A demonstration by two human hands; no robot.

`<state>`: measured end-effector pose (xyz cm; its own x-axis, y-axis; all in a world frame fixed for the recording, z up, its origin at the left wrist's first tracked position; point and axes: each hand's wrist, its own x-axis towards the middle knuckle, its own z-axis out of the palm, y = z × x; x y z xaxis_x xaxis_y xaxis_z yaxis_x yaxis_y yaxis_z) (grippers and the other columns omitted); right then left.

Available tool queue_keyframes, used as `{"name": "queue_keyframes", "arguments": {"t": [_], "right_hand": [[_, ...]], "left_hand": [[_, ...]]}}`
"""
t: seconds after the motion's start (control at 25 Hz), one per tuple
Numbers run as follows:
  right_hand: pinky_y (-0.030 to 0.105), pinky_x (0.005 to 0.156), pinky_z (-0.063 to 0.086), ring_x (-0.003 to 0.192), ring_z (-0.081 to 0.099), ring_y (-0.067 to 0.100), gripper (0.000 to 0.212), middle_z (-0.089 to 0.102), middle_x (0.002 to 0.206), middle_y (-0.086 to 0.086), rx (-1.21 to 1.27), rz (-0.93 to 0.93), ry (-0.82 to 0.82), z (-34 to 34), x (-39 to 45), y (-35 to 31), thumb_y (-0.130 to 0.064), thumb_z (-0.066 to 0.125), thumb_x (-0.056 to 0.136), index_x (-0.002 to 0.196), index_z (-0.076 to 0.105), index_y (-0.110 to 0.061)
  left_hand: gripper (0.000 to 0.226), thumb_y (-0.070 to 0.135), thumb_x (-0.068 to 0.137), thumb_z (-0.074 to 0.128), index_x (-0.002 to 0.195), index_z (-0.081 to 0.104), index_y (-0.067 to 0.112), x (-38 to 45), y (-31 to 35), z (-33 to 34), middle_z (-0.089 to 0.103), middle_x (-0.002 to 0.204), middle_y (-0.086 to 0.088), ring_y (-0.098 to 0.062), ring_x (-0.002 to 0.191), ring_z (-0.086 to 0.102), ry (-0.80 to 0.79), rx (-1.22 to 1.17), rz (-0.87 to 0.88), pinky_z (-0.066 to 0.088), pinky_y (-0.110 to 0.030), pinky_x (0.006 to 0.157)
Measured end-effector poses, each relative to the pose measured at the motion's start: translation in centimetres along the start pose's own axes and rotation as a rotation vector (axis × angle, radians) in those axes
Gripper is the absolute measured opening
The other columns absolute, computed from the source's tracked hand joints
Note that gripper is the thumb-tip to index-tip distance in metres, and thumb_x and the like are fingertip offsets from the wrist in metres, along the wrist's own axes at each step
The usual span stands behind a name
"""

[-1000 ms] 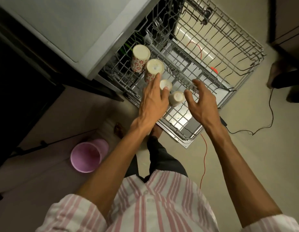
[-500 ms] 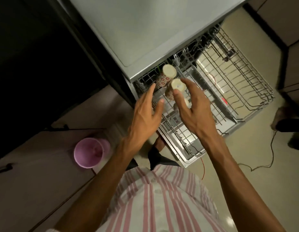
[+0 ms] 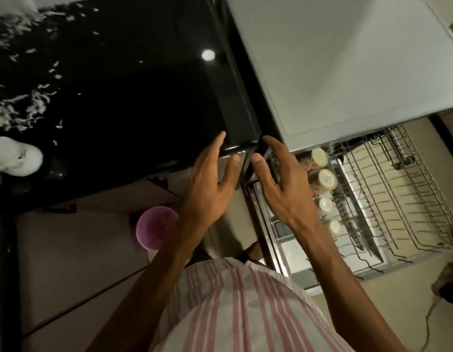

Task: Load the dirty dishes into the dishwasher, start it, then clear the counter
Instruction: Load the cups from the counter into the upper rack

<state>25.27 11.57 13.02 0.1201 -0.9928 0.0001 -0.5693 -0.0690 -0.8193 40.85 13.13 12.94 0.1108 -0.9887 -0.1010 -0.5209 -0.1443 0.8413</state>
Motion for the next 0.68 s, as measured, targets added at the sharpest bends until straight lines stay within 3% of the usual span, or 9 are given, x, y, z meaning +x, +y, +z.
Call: {"name": "queue_keyframes", "arguments": {"t": [0.16, 0.32, 0.44, 0.52, 0.68], "right_hand": [[0.040, 0.105, 0.045, 0.129, 0.049, 0.015, 0.059, 0.045, 0.147, -0.003, 0.020, -0.074, -0.090, 4.2, 0.6, -3.8, -0.056, 0.042, 0.097, 0.146, 0.039, -0.023], [0.042, 0.098, 0.050, 0.115, 0.060, 0.025, 0.062, 0.043, 0.148, -0.007, 0.006, -0.143, -0.177, 7.9, 1.0, -7.0, -0.062, 0.041, 0.094, 0.145, 0.038, -0.026], [0.032, 0.108, 0.041, 0.134, 0.042, 0.008, 0.062, 0.043, 0.149, -0.006, -0.009, -0.202, -0.243, 10.8, 1.6, -9.1, -0.062, 0.039, 0.094, 0.145, 0.038, -0.027], [0.031, 0.108, 0.040, 0.137, 0.038, 0.006, 0.059, 0.042, 0.149, -0.006, -0.008, -0.241, -0.293, 12.8, 2.0, -10.3, -0.059, 0.041, 0.096, 0.146, 0.037, -0.027], [0.041, 0.103, 0.047, 0.133, 0.043, 0.012, 0.058, 0.045, 0.146, -0.004, 0.010, -0.284, -0.428, 17.4, 3.0, -12.5, -0.060, 0.039, 0.097, 0.145, 0.036, -0.028]], "left_hand": [[0.058, 0.041, 0.097, 0.046, 0.151, 0.030, 0.024, -1.3, -2.9, -4.7, 0.036, 0.154, 0.000, -0.009, 0.138, 0.034, 0.123, -0.042, -0.058, 0.033, -0.018, 0.101], [0.055, 0.039, 0.100, 0.045, 0.151, 0.029, 0.028, -2.4, -5.4, -8.4, 0.033, 0.155, 0.004, -0.008, 0.138, 0.033, 0.206, -0.086, -0.151, 0.033, -0.024, 0.103], [0.054, 0.040, 0.100, 0.044, 0.151, 0.027, 0.032, -3.1, -7.1, -11.3, 0.030, 0.156, 0.005, -0.005, 0.137, 0.033, 0.275, -0.127, -0.206, 0.029, -0.006, 0.091], [0.054, 0.042, 0.099, 0.043, 0.151, 0.027, 0.033, -3.6, -8.3, -13.1, 0.030, 0.156, 0.007, -0.003, 0.137, 0.032, 0.322, -0.143, -0.224, 0.027, 0.000, 0.083], [0.054, 0.039, 0.099, 0.046, 0.150, 0.031, 0.027, -4.8, -10.8, -16.5, 0.034, 0.154, 0.004, -0.003, 0.137, 0.032, 0.454, -0.136, -0.209, 0.031, -0.013, 0.101]]}}
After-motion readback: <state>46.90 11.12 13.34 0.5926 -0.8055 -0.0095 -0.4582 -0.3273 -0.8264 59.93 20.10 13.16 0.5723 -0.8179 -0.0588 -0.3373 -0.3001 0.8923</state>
